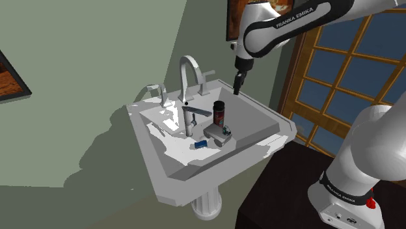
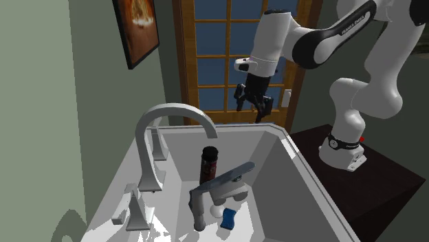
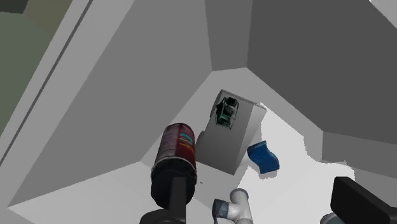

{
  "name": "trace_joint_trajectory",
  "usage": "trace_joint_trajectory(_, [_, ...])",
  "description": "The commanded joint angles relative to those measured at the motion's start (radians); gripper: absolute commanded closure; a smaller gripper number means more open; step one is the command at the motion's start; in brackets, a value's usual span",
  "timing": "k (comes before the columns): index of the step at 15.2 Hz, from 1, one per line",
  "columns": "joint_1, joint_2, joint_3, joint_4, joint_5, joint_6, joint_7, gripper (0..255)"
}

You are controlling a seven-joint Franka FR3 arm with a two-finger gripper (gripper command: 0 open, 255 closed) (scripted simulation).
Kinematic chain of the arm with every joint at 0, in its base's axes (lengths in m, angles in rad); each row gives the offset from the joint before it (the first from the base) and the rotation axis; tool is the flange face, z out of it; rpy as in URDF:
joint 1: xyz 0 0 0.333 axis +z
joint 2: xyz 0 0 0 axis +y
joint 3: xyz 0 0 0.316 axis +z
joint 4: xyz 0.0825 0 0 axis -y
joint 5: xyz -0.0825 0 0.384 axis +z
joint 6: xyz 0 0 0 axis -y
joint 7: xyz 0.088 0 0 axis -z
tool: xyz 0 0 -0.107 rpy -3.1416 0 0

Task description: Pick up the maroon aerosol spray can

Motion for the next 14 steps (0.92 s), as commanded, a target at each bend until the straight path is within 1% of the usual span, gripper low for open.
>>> trace_joint_trajectory(1, [0.005,0.083,-0.017,0.031,0.011,0.051,-0.037,0])
trace_joint_trajectory(7, [0.007,0.32,-0.049,0.139,0.069,0.169,-0.159,0])
trace_joint_trajectory(13, [-0.018,0.558,-0.042,0.293,0.144,0.24,-0.279,0])
trace_joint_trajectory(14, [-0.019,0.566,-0.04,0.289,0.146,0.252,-0.28,0])
